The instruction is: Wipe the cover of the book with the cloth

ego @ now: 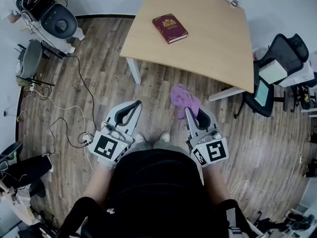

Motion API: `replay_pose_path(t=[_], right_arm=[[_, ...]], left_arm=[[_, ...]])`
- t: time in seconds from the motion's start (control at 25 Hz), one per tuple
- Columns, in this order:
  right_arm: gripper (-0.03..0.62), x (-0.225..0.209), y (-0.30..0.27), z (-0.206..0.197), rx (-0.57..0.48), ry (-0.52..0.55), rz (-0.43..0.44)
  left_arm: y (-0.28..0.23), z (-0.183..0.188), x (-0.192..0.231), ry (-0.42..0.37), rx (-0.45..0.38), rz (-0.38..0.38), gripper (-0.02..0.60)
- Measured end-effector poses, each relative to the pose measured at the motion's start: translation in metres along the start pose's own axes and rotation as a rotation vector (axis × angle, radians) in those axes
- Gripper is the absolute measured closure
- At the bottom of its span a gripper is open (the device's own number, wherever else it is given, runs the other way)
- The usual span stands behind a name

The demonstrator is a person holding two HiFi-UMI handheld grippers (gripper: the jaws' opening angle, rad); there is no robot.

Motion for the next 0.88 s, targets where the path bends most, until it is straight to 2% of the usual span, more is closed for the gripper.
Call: replay_pose_path(t=[0.4, 0.88], right_arm=[[0.526, -0.029, 0.012, -0.001, -0.016, -0.013, 0.004], [0.526, -0.099, 0.058, -0.006, -0.059, -0.116, -0.095]], left_arm=[[-0.025, -0.005, -0.016, 0.008, 0.004, 0.006, 0.561], [-0.081, -0.022, -0.055, 0.005, 0.054, -0.006, 0.561]])
Point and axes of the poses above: the fingertips, and each gripper's own axes: y backward along the fingers, x to its left, z out of its top, the point moved 4 cm from there along y, backward along the fingers, and after that the axes turned 11 degrees about -x, right-handed, at the moved point
